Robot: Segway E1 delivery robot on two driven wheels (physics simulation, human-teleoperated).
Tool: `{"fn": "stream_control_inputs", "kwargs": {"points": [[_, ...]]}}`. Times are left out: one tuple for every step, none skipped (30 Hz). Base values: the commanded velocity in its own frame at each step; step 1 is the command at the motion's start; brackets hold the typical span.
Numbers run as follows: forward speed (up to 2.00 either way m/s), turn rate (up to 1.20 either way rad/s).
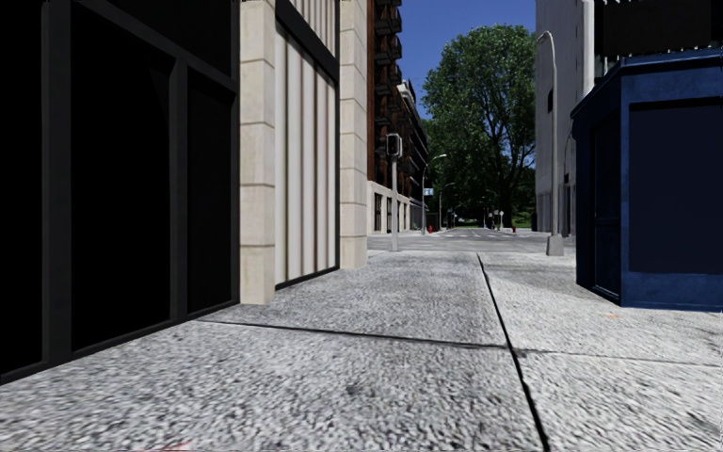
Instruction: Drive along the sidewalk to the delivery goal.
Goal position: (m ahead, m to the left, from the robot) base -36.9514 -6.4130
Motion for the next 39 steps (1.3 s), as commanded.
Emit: {"fn": "stream_control_inputs", "kwargs": {"points": [[1.58,0.0],[1.58,0.0],[1.58,0.0],[1.58,-0.18],[1.58,-0.45],[1.58,-0.68],[1.58,-0.82],[1.58,-0.82],[1.58,-0.91],[1.58,-0.97],[1.58,-0.97],[1.58,-0.58],[1.58,-0.07],[1.58,-0.07],[1.58,0.0],[1.58,0.0],[1.58,0.0],[1.58,0.0],[1.58,0.0],[1.58,0.0],[1.58,0.0],[1.58,0.0],[1.58,0.0],[1.58,0.0],[1.58,0.0],[1.58,0.0],[1.58,0.0],[1.58,0.0],[1.58,0.0],[1.58,0.0],[1.58,0.0],[1.58,0.0],[1.58,-0.48],[1.58,-1.0],[1.58,-1.0],[1.58,-1.11],[1.58,-1.17],[1.58,-1.19],[1.58,-1.19]]}}
